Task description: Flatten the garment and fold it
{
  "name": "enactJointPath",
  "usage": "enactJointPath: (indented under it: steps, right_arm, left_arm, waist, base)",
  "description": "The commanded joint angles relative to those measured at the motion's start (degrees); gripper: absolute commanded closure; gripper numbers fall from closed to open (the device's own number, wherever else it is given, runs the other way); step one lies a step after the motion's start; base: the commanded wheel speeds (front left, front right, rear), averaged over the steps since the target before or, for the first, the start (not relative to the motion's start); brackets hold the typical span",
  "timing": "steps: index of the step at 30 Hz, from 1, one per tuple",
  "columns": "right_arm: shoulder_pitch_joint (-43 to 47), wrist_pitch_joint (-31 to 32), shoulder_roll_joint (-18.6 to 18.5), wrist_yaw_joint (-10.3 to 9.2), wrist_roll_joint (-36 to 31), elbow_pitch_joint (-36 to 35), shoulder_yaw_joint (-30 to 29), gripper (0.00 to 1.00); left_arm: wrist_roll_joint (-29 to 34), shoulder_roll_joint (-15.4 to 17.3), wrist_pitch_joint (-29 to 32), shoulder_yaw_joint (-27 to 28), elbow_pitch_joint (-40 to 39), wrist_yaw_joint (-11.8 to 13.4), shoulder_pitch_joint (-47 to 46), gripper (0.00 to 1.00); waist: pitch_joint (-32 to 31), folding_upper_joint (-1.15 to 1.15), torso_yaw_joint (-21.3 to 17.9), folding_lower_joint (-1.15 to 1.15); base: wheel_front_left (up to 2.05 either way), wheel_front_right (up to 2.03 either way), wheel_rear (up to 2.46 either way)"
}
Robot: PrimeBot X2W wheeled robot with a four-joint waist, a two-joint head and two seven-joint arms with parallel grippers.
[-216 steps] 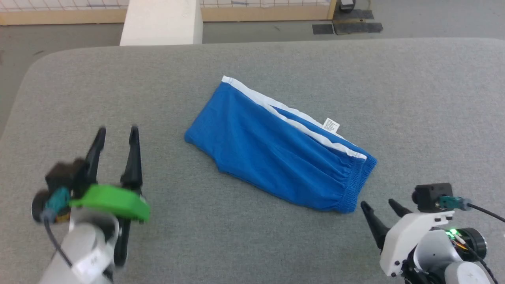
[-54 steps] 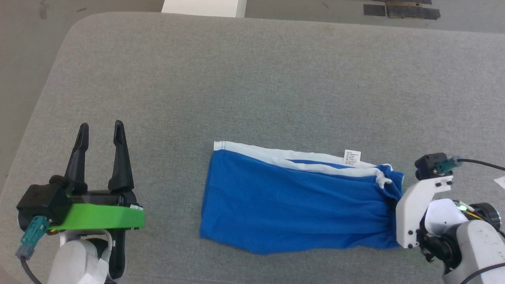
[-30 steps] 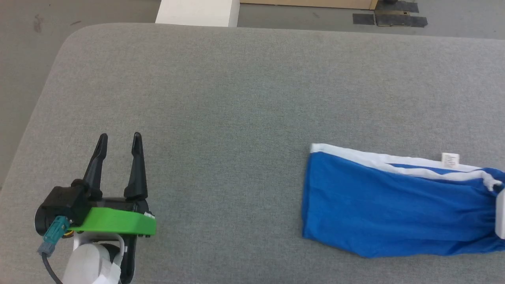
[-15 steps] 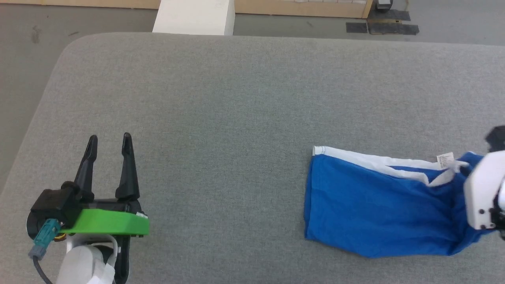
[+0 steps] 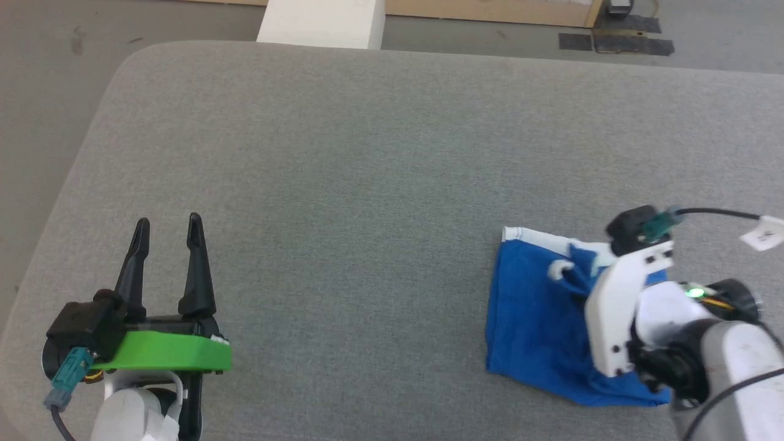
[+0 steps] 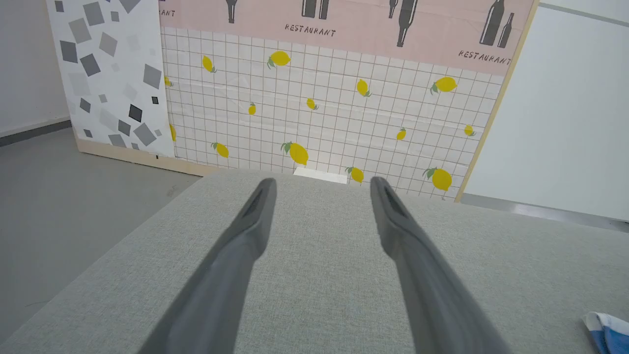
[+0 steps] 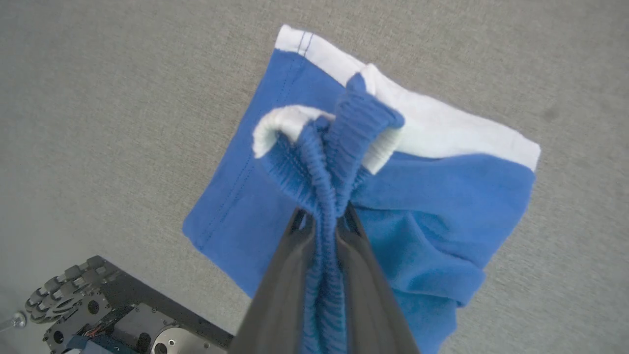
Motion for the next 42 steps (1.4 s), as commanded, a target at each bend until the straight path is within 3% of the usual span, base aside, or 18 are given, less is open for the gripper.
enactJointPath:
  steps: [1, 14, 15, 16, 21, 31, 37, 42]
  right_arm:
    - [-1.12, -1.34, 0.77, -0.09, -0.06, 1.16, 0.57, 1.0]
    - [-5.03, -10.5, 5.33, -0.09, -5.33, 16.25, 0.99, 1.0]
    - [-5.27, -11.45, 5.54, -0.09, -5.53, 16.87, 0.97, 0.68]
    - [-5.43, -12.03, 5.67, -0.09, -5.72, 17.23, 1.23, 0.0]
    - [-6.27, -13.2, 6.01, -0.09, -5.17, 16.96, 4.18, 0.0]
    - [-6.22, -14.6, 5.88, -0.09, -3.3, 8.82, 7.24, 0.0]
    - [-4.42, -21.53, 5.81, -0.09, -7.99, 2.97, 1.22, 0.0]
    - [-0.39, -26.35, 6.13, -0.09, -11.63, 2.59, -5.9, 0.0]
  left_arm:
    - [0.13, -0.15, -0.2, -0.02, 0.05, -0.4, 0.73, 0.0]
    - [-0.46, -0.38, -0.2, -0.67, 0.31, -0.41, -0.1, 0.0]
    - [-0.49, -0.4, -0.2, -0.74, 0.41, -0.41, -0.13, 0.0]
    - [-0.5, -0.42, -0.2, -0.76, 0.47, -0.41, -0.12, 0.0]
    - [-0.46, -0.27, -0.2, -0.7, 0.78, -0.41, 0.47, 0.0]
    - [0.07, 0.17, -0.21, -0.78, 0.94, -0.41, 2.19, 0.0]
    - [0.54, 0.17, -0.21, -1.76, 0.73, -0.42, 2.92, 0.0]
    - [0.53, 0.21, -0.21, -3.27, 0.95, -0.42, 2.15, 0.0]
  waist:
    - [0.37, 0.0, 0.55, 0.0]
    - [2.1, 0.0, 2.5, 0.0]
    - [2.04, 0.0, 2.57, 0.0]
    - [1.95, 0.0, 2.58, 0.0]
    - [0.83, 0.0, 1.98, 0.0]
    - [-2.84, 0.0, -2.32, 0.0]
    - [-3.71, 0.0, -5.87, 0.0]
    - [-3.03, 0.0, -7.28, 0.0]
  base:
    - [0.0, 0.0, 0.0]
    - [0.0, 0.0, 0.0]
    - [0.0, 0.0, 0.0]
    - [0.0, 0.0, 0.0]
    - [0.0, 0.0, 0.0]
    - [0.0, 0.0, 0.0]
    - [0.0, 0.0, 0.0]
    - [0.0, 0.0, 0.0]
